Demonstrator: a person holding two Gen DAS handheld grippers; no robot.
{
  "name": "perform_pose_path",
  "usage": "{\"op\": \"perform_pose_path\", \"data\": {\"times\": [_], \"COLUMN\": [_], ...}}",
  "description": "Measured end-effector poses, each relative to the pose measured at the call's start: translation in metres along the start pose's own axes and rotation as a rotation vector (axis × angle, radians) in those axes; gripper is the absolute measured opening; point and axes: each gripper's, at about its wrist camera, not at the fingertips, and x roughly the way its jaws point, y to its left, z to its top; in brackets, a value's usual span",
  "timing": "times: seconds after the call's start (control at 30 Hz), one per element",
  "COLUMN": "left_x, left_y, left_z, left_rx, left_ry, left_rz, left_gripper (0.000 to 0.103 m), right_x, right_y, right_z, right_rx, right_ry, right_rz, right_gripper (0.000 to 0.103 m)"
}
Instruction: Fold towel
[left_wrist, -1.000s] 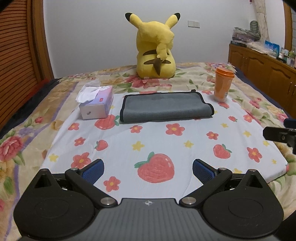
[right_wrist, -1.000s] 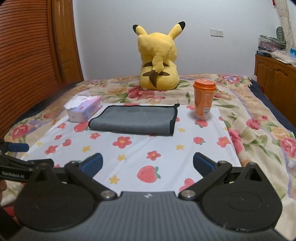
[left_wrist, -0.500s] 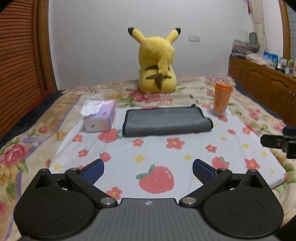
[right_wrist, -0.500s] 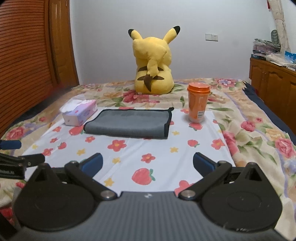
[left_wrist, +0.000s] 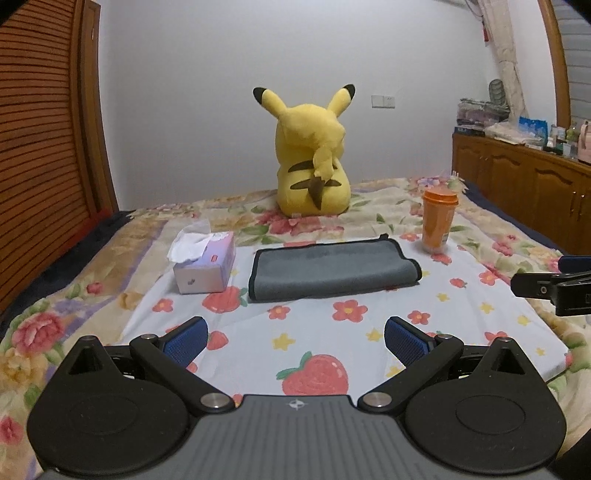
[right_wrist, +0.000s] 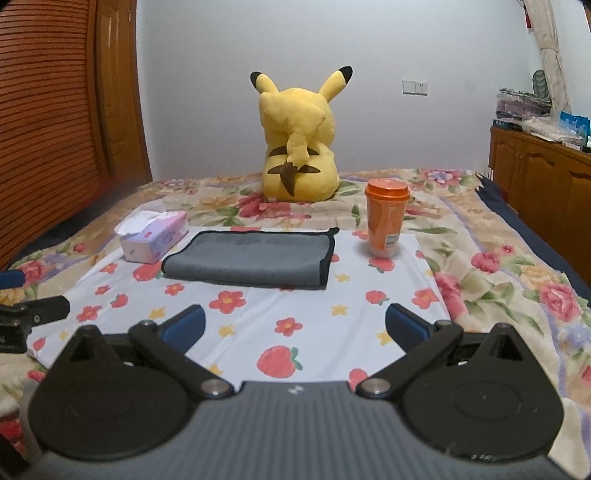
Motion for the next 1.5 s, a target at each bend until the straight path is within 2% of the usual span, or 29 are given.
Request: {"op": "perform_pose_path", "data": {"times": [0.8,1.1,1.5], "left_x": [-0.012,-0.016,-0.016], "left_y": [0.001,0.001,0.001], "left_z": [0.005,0.007,0.008], "left_rx": [-0.012,-0.017,-0.016], "left_ry": [-0.087,-0.119,-0.115], "left_rz": [0.038,0.047,0.048], "left_gripper": [0.103,0.103,0.103], "right_x": [-0.014,-0.017,-0.017], "right_y": [-0.004,-0.008,-0.008], "right_z": [0.004,0.004,0.004], "right_rx": [0.008,0.014,0.004], "right_ry": [-0.117,-0.141,-0.14], "right_rz": [-0.025,-0.028,-0.028], "right_gripper": [0.103,0.103,0.103]}}
